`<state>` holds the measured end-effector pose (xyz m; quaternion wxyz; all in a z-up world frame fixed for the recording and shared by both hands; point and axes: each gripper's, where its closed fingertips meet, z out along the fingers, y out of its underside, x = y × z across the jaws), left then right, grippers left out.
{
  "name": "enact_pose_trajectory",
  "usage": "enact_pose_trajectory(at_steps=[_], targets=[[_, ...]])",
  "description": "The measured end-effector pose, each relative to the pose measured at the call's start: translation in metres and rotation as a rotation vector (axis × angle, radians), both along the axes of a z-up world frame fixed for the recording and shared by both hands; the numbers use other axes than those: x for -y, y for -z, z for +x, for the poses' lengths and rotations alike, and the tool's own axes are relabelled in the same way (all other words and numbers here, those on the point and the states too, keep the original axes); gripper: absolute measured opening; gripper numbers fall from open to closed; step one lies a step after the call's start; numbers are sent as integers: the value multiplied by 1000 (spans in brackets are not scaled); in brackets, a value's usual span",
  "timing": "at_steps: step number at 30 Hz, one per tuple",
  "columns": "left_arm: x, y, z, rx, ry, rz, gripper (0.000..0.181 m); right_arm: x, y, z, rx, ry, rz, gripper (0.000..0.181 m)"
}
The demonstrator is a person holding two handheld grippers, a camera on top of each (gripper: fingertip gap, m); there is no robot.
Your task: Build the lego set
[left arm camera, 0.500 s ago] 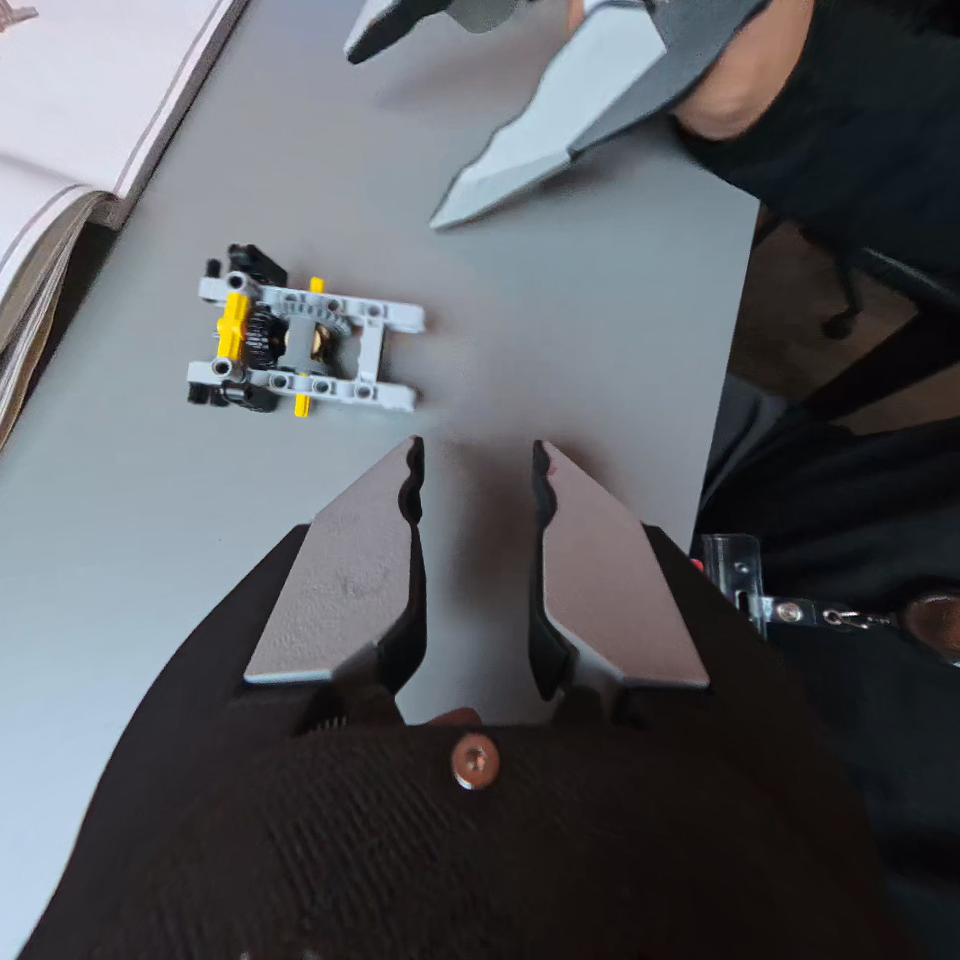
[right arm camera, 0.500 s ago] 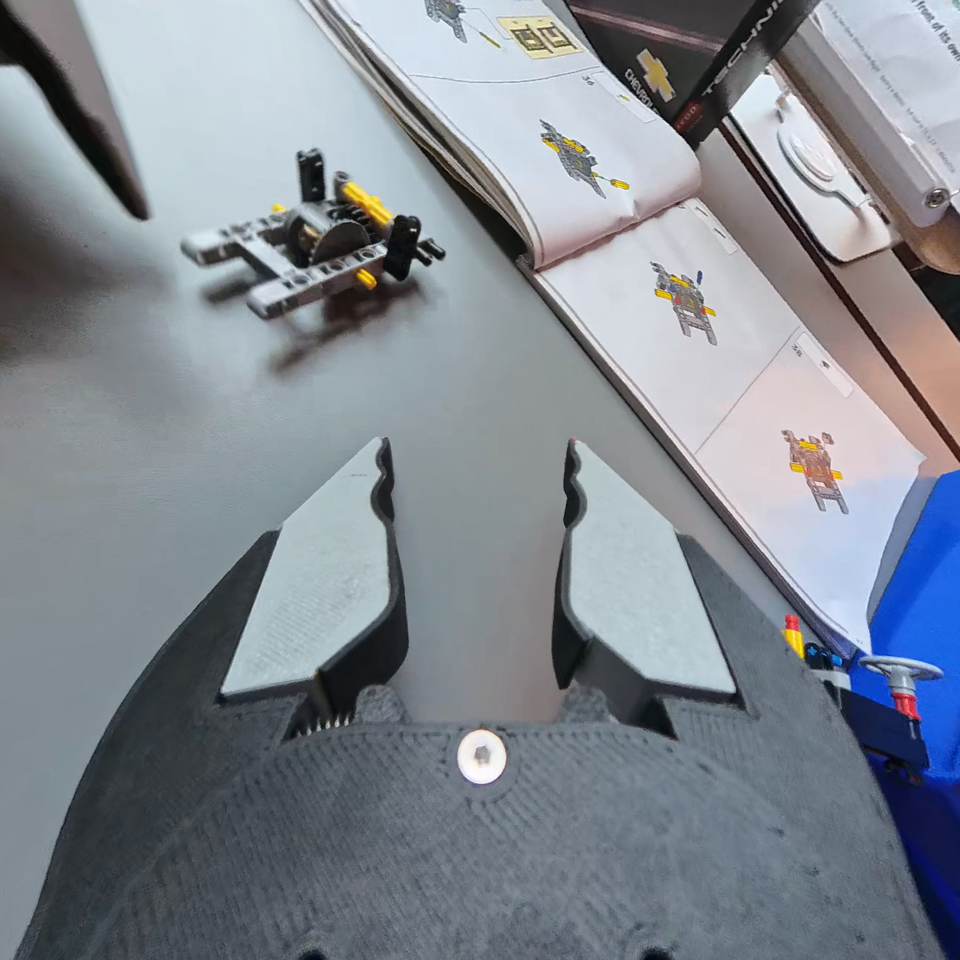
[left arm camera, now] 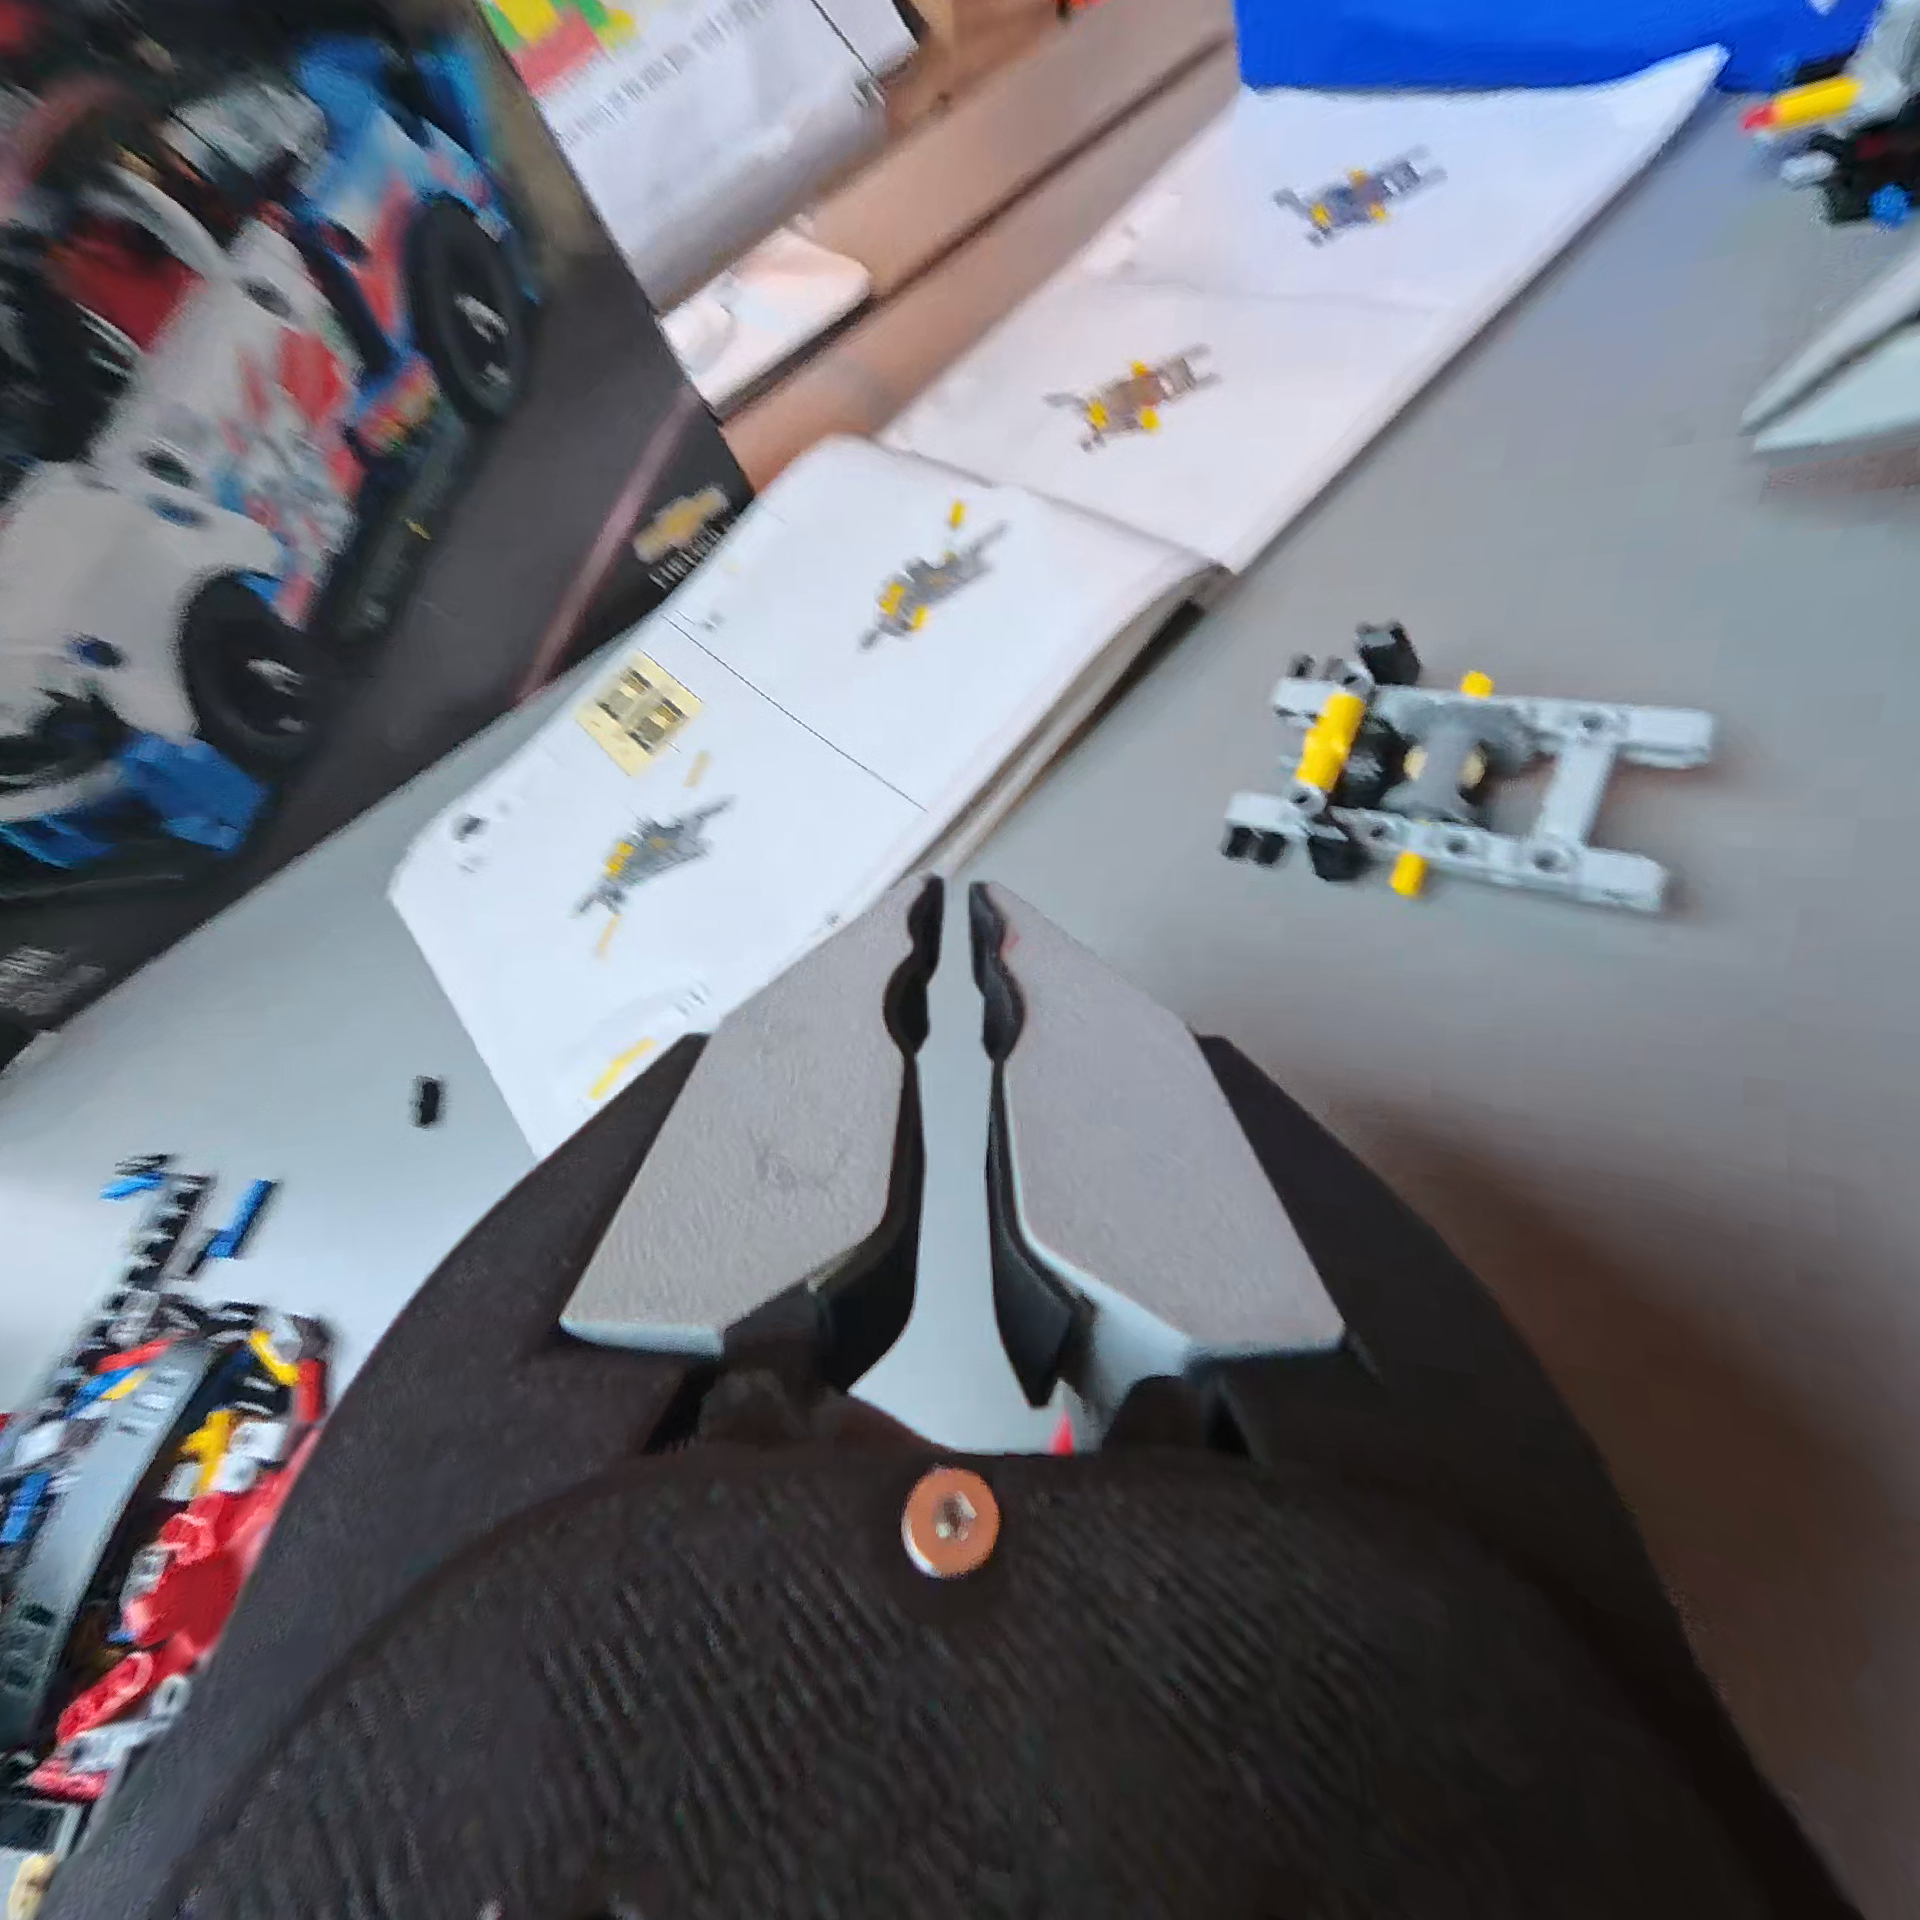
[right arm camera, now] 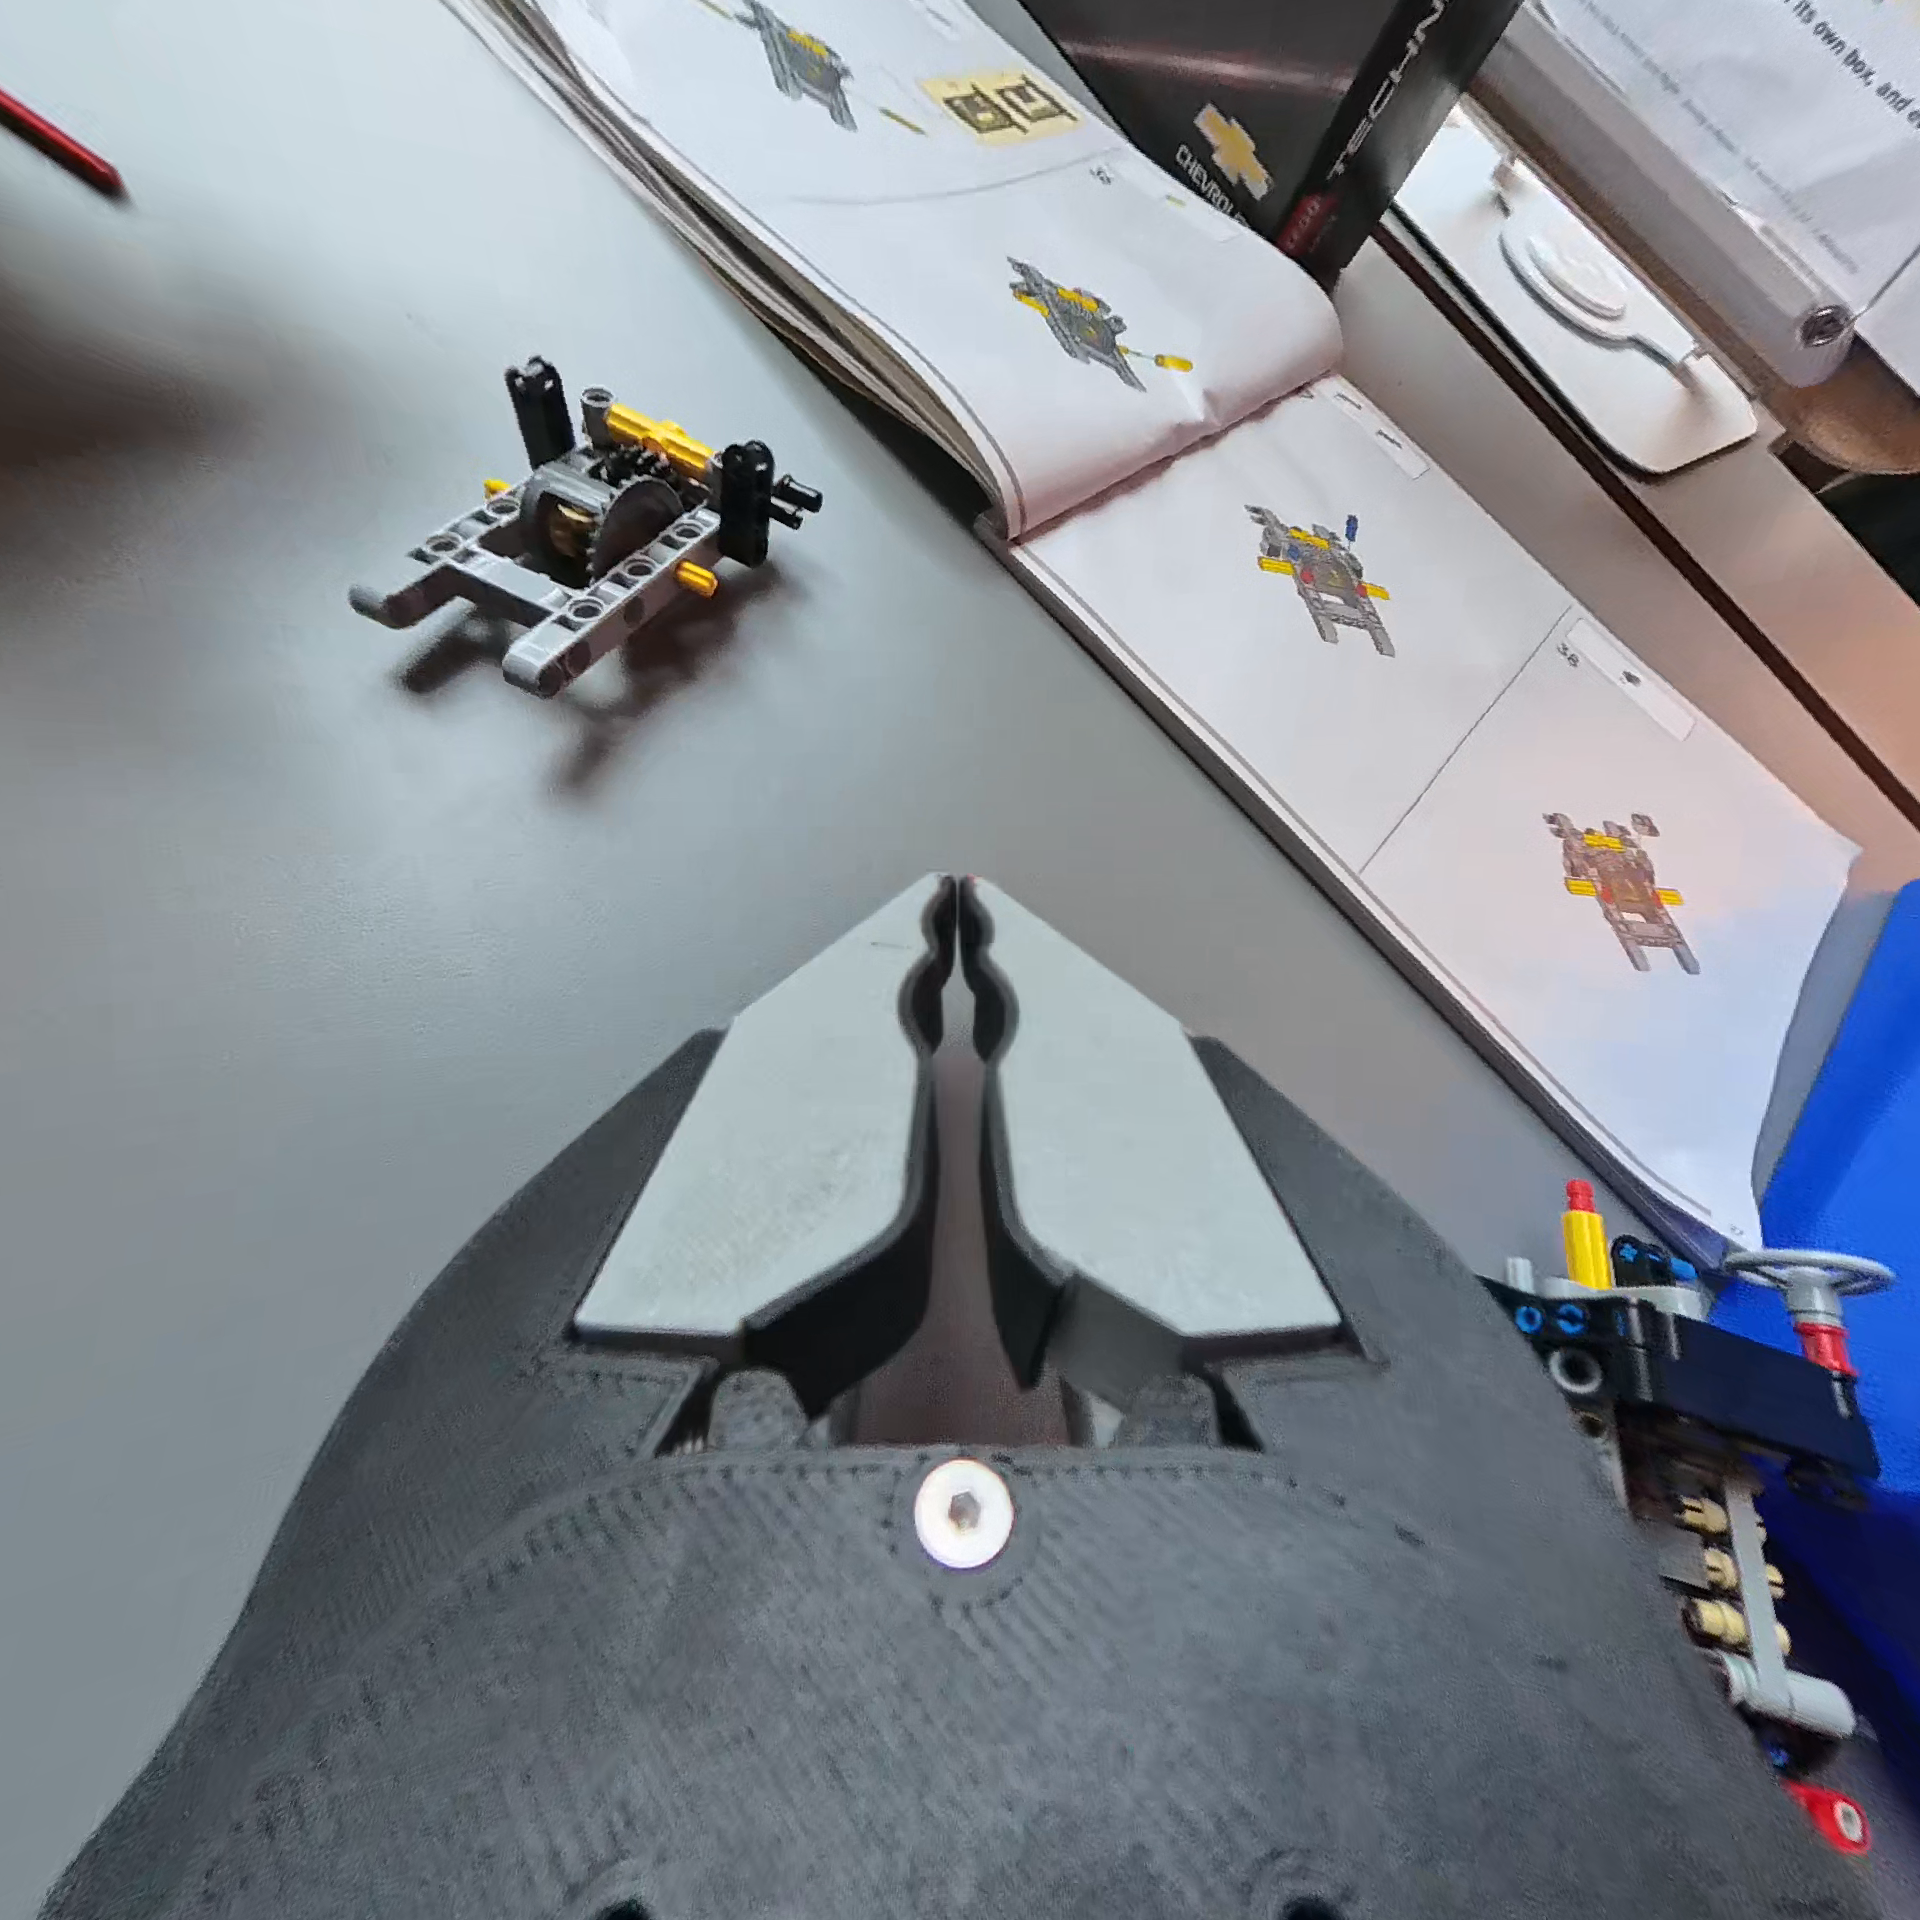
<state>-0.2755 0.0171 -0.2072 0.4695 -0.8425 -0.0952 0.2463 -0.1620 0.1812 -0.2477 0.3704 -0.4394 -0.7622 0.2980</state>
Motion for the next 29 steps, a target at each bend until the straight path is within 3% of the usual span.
enact_pose_trajectory(at_steps=[8, 17, 22, 25, 27, 29], targets=[[-18, -4, -39, -39, -185, 60, 0, -15, -5, -5, -72, 121, 145, 0], [-18, -4, -48, -77, -284, 72, 0, 6, -49, 0, -294, 103, 117, 0], [-16, -3, -51, -96, -311, 70, 0, 60, -81, 10, -410, -9, 77, 0], [-9, -12, -61, -148, -397, 95, 6, 138, -119, 28, -495, -174, 107, 0], [-9, -14, -66, -151, -446, 108, 15, 191, -130, 35, -515, -282, 159, 0], [-12, -12, -67, -141, -471, 106, 22, 223, -138, 32, -535, -320, 225, 0]])
